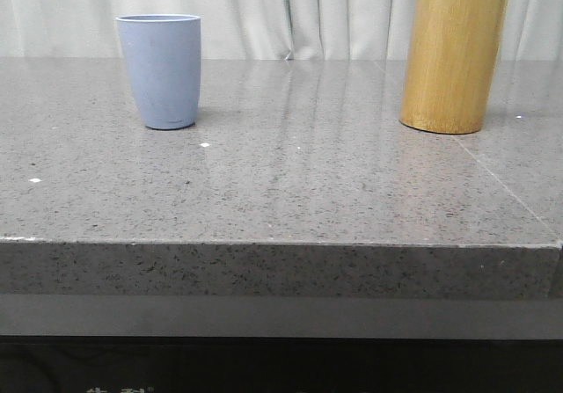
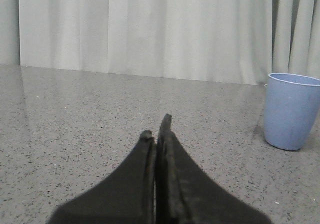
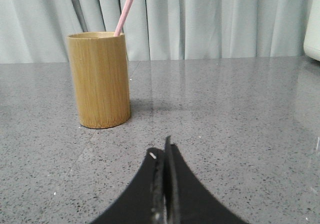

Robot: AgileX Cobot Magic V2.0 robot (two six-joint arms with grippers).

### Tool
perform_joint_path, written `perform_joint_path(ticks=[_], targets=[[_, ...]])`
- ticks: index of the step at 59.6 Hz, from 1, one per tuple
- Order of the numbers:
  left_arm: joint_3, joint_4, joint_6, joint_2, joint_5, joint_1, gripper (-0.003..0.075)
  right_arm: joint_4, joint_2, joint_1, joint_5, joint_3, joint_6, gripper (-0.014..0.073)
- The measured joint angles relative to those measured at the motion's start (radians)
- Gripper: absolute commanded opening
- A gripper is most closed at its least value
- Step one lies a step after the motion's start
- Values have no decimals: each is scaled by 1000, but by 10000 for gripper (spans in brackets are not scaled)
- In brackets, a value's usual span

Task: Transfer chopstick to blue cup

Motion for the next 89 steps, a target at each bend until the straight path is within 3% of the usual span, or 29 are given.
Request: perform_joint_path(ticks=[56,70,89], targets=[[-15,0,0,0,14,0,-19,0,0,0,-4,-3,0,-117],[-216,-58,0,23,193,0,-19,-20,0,0,143,-166,0,-117],[-662,-69,0,315,543,0,-19,-94,142,0,442,-560,0,-117]])
